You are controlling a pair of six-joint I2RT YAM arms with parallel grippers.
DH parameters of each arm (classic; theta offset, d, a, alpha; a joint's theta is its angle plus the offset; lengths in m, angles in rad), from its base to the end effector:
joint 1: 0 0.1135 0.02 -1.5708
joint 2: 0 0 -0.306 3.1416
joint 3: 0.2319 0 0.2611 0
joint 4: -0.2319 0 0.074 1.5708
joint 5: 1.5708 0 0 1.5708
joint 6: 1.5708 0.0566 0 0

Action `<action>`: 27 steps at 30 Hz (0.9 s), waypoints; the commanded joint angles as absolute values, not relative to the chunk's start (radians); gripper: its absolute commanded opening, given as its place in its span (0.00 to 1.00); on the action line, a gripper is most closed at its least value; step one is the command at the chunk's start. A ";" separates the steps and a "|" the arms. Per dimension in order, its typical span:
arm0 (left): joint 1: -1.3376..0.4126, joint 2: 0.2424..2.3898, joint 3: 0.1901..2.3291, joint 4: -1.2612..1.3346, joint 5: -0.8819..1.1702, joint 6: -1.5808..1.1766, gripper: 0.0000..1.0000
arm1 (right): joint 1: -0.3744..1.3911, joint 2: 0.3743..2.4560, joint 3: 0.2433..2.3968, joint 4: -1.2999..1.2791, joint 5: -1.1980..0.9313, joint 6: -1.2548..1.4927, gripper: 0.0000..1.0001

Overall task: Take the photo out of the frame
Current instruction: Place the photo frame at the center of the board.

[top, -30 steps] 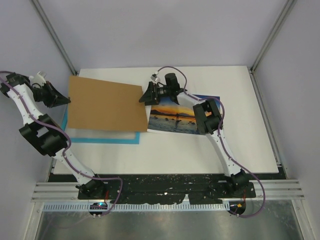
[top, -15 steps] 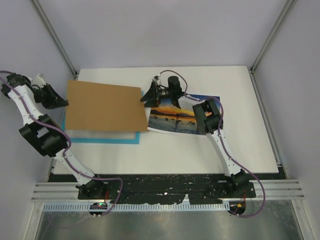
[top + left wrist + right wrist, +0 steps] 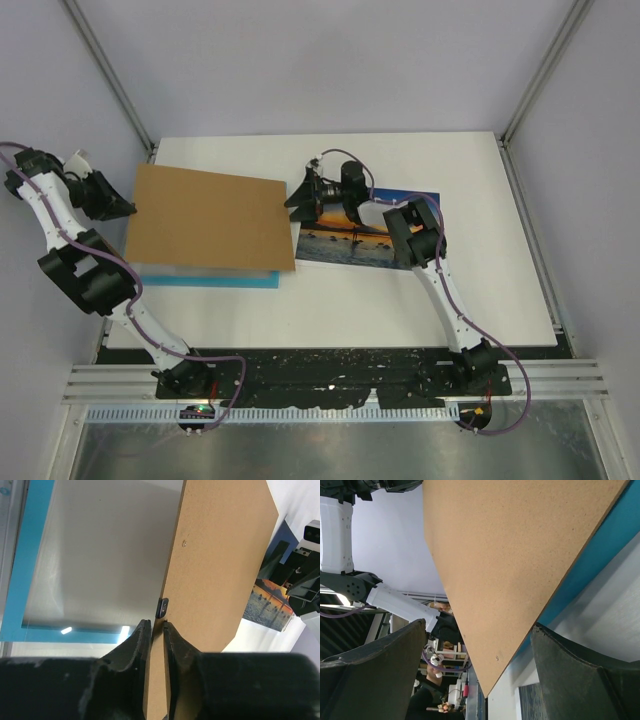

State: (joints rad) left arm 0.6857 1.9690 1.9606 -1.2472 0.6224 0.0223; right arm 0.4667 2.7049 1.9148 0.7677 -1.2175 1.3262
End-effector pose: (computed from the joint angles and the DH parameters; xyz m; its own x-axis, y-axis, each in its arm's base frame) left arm 0.3541 0.2470 0.3394 -0.7440 -0.5853 -0.3223 -0.3581 0.7565 -0.5472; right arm 0.5229 0.3229 0.1025 -0.9686 -0.1121 -0.2217 -0.2211 -0.0176 0.9751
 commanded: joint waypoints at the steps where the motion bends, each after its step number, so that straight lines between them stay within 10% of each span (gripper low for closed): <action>1: 0.693 1.913 1.942 -1.239 0.615 -0.006 0.21 | 0.480 2.683 1.890 0.871 -1.247 1.393 0.90; 27: 0.598 1.858 1.672 -1.097 0.397 0.006 0.75 | 0.489 2.665 1.810 0.939 -1.266 1.416 0.89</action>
State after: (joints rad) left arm 0.6224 1.9194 1.6760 -1.1191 0.4229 0.0269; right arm 0.4683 2.6965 1.8355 0.9344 -1.2373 1.4258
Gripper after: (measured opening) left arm 0.720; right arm 0.893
